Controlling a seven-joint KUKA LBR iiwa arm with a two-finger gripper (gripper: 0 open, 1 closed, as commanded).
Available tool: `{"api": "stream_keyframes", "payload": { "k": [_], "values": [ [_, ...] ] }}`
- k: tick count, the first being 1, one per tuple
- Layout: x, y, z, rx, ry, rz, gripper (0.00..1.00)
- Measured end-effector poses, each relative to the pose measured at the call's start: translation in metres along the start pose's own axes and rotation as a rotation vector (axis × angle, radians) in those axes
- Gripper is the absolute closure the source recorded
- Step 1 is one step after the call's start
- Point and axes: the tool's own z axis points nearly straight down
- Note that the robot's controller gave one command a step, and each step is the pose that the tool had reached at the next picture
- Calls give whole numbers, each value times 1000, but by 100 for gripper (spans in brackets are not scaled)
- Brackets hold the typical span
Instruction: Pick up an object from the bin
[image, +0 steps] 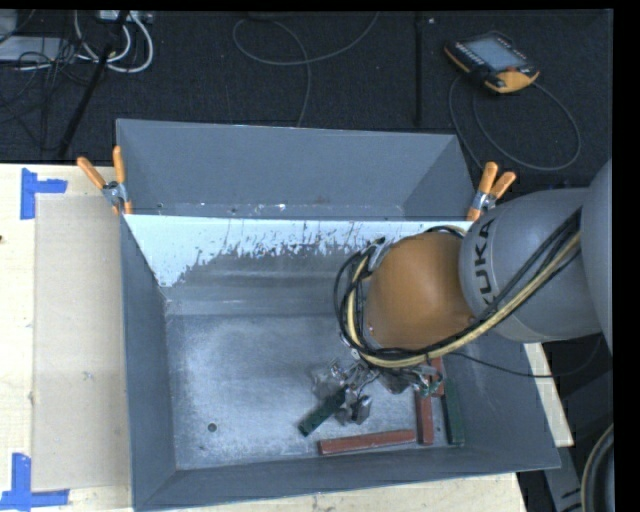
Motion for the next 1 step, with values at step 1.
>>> {"api": "stream_keyframes", "payload": {
  "k": [1],
  "values": [
    [-12, -7, 0, 2, -1, -23, 100]
  ]
}}
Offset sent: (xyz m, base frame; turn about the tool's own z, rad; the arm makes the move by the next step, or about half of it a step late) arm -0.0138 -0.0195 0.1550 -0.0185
